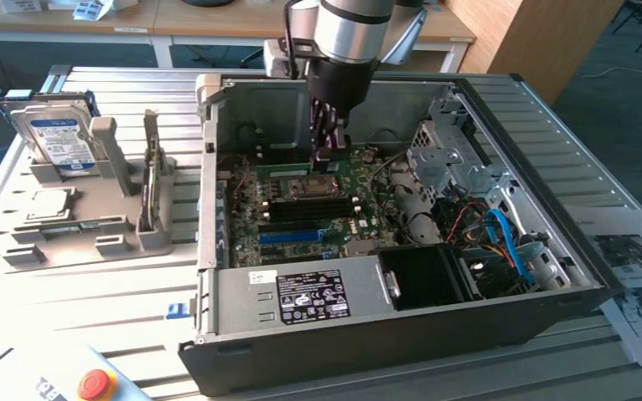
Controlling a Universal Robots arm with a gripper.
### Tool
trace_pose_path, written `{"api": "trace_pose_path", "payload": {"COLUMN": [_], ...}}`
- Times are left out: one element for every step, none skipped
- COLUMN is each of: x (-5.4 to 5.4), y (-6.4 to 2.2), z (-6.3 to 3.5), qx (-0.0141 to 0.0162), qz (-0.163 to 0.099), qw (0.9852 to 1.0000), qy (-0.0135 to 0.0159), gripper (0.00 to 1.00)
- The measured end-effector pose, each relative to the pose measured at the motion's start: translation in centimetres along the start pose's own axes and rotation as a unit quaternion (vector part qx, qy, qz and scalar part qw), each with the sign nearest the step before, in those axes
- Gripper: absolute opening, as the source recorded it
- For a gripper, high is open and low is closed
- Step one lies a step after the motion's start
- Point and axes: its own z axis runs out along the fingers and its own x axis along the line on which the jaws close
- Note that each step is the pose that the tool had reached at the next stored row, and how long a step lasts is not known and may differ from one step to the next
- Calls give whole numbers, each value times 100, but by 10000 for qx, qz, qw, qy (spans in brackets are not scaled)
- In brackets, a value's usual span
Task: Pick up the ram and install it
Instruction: 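Insert the ram into the slot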
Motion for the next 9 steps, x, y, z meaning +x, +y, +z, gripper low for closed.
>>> {"api": "trace_pose_path", "payload": {"x": [6,11,16,21,24,28,32,35,37], "y": [0,-1,-2,-2,-3,-3,-4,-5,-5], "z": [9,18,27,37,47,57,66,75,82], "qx": [0,0,0,0,0,0,-1,-1,-1], "qz": [4,9,14,20,32,45,60,75,88], "qw": [10000,10000,10000,10000,10000,10000,10000,10000,10000], "qy": [-1,-1,-2,-3,-4,-4,-5,-6,-7], "gripper": [12,12,12,12,12,12,12,12,12]}}
